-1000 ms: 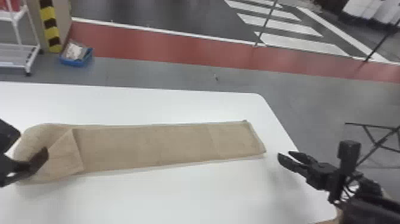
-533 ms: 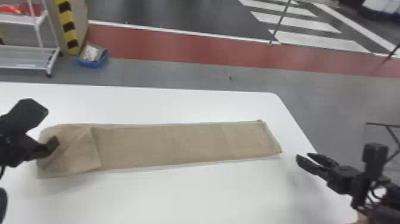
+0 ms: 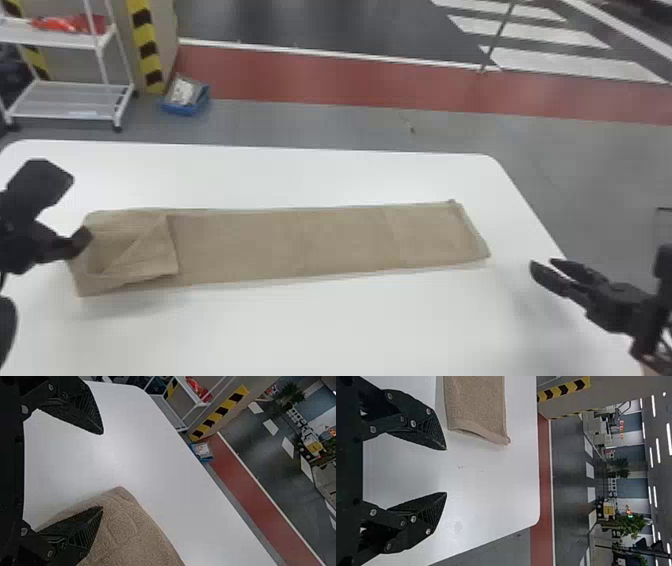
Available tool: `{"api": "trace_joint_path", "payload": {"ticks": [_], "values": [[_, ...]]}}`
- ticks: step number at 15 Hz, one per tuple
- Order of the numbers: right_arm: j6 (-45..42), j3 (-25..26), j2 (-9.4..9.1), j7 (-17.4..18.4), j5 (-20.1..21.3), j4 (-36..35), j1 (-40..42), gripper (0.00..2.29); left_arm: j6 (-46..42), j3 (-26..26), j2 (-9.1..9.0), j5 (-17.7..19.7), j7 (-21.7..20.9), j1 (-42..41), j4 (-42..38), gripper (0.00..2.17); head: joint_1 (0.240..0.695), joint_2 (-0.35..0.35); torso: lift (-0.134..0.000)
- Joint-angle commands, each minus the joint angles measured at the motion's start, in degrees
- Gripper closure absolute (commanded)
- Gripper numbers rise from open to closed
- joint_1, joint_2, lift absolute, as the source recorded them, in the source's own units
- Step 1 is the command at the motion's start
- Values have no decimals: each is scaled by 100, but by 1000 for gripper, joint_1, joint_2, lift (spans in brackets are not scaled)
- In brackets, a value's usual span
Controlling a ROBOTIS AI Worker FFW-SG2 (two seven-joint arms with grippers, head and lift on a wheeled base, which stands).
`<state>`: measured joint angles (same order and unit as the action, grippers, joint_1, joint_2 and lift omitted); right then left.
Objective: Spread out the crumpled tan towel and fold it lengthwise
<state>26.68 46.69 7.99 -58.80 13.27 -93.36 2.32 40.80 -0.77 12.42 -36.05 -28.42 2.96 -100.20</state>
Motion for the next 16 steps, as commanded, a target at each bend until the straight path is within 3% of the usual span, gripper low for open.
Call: {"api": "trace_joint_path", "payload": {"ticks": [1,2,4,5,6,10,13,16], "values": [[-17,-19,0,0,0,29,-3,572,258,-108,41,90,-164,-234,-536,245,695,-190,-124],[-35,-2,0,0,0,46,-3,572,345,-169,41,186,-401,-340,-861,248,695,-189,-124],[-52,51,0,0,0,64,15,572,644,-512,50,889,-1394,-700,-1731,272,695,-197,-124],[-105,78,9,0,0,99,32,572,662,-661,85,1223,-1711,-981,-2118,272,695,-211,-124],[-140,95,44,0,-9,169,32,572,627,-679,112,1329,-1860,-1201,-2364,272,695,-231,-124],[-175,86,62,0,-44,240,32,572,-393,-679,164,1399,-2722,-1728,-2610,363,695,-324,-124],[-158,78,62,0,-53,240,32,572,-938,-389,182,1259,-2748,-1763,-2434,387,695,-350,-124],[-158,148,62,-9,-123,231,67,572,-1430,-2,182,749,-2730,-1763,-2171,599,695,-350,-124]]}}
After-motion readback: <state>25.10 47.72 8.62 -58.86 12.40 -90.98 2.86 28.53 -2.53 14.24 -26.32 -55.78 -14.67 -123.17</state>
